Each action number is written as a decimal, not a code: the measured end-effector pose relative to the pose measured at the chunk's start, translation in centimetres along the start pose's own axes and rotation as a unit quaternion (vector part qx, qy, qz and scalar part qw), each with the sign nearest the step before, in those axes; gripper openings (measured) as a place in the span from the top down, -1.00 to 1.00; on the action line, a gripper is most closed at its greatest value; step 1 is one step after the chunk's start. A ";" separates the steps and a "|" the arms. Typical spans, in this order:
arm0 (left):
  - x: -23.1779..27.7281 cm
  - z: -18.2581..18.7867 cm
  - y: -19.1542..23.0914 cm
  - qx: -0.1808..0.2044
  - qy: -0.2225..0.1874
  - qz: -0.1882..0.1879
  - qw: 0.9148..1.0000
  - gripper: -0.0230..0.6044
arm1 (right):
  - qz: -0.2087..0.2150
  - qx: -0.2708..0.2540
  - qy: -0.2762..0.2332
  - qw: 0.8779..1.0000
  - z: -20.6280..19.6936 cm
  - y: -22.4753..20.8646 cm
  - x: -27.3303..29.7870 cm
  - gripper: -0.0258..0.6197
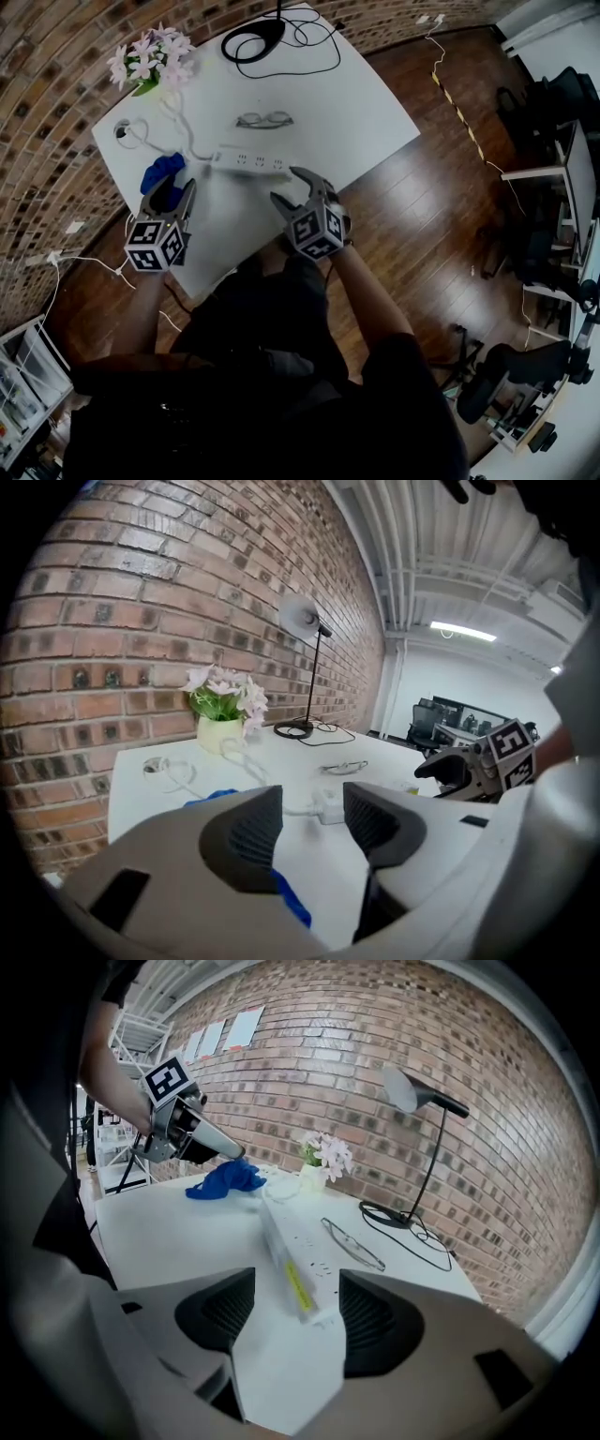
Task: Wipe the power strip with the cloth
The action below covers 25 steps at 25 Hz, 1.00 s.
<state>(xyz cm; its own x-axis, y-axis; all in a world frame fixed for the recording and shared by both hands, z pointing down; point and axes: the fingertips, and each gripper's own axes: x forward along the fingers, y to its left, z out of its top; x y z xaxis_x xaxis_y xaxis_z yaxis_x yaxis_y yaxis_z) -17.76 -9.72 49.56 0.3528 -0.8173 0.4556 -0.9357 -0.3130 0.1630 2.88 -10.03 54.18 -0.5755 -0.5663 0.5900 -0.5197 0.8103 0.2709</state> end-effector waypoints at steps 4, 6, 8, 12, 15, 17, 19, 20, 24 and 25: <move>0.6 0.4 -1.4 -0.012 0.001 -0.036 0.999 0.26 | -0.009 0.051 -0.029 0.998 0.9 0.0 -1.1 0.03; 0.9 0.3 -1.9 -0.007 0.005 -0.046 0.999 0.26 | -0.010 0.063 -0.031 0.997 0.9 0.1 -1.3 0.03; 1.4 0.7 -2.3 -0.003 0.004 -0.055 0.998 0.26 | -0.007 0.053 -0.022 0.998 0.6 0.5 -1.2 0.03; 4.3 1.7 -4.3 0.014 0.010 -0.086 0.996 0.26 | -0.004 0.043 0.001 0.999 -0.6 1.0 -0.6 0.03; 7.0 1.5 -5.7 0.051 0.035 -0.102 0.993 0.26 | -0.004 0.034 0.018 0.999 -1.4 1.2 0.0 0.03; 8.1 0.4 -6.4 0.063 0.061 -0.111 0.990 0.26 | -0.003 0.029 0.022 0.999 -1.8 1.4 0.2 0.03; 8.8 -1.1 -6.8 0.073 0.089 -0.116 0.987 0.28 | -0.002 0.026 0.024 0.999 -1.9 1.5 0.2 0.04; 9.0 -1.9 -6.9 0.080 0.101 -0.114 0.985 0.34 | 0.001 0.024 0.025 0.999 -2.0 1.6 0.3 0.06; 9.4 -3.4 -6.4 0.094 0.105 -0.084 0.986 0.66 | 0.013 0.003 0.040 0.999 -2.8 2.2 0.5 0.14; 9.5 -3.4 -6.2 0.095 0.099 -0.078 0.987 0.68 | 0.011 0.004 0.041 0.999 -2.9 2.1 0.6 0.15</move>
<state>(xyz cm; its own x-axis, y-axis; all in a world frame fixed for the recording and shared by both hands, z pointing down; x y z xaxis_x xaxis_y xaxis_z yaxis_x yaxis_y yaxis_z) -8.61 -13.89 55.87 0.4654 -0.6472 0.6038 -0.8452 -0.5276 0.0860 3.29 -8.25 57.28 -0.5336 -0.5346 0.6554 -0.5136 0.8205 0.2511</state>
